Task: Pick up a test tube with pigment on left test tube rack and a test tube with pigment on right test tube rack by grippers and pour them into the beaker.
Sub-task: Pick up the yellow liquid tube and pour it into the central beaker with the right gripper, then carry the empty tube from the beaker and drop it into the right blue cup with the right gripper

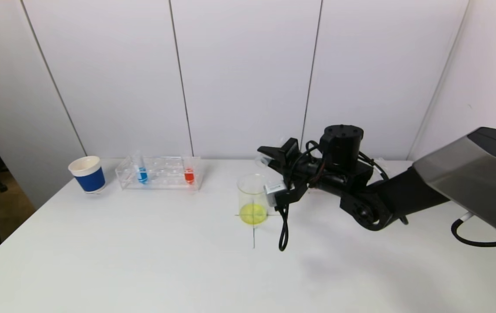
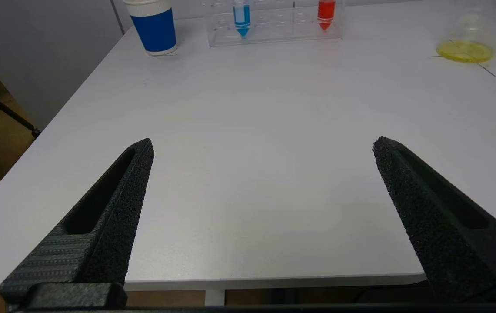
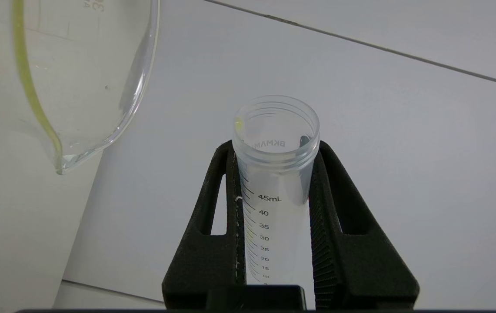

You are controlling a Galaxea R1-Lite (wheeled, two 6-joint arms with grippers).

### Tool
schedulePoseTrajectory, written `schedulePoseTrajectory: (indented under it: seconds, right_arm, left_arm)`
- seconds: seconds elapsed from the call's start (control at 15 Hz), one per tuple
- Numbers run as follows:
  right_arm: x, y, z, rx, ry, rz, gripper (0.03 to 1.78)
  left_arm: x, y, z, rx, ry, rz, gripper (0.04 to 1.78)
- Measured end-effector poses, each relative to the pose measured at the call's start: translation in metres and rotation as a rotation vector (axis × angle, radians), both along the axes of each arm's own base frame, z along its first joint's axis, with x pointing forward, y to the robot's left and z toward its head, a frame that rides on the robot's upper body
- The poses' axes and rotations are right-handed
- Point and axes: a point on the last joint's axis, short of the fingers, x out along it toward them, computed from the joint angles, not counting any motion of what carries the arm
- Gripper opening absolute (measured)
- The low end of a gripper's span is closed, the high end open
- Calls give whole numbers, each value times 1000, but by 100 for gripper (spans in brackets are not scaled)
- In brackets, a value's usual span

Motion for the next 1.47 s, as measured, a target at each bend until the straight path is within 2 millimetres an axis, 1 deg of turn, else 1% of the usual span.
schedulePoseTrajectory:
  seconds: [0.4,0.6,0.87,1.47]
  right_arm:
    - [-1,1,4,-11,-20,4,48]
    - [-1,2,6,14,-2,4,48]
    - [-5,9,11,168,95,4,48]
    - [-18,21,36,545,305,-56,48]
  left_arm:
    - [0,0,0,0,0,0,176]
    - [0,0,0,0,0,0,176]
    - [0,0,0,0,0,0,176]
    - [0,0,0,0,0,0,176]
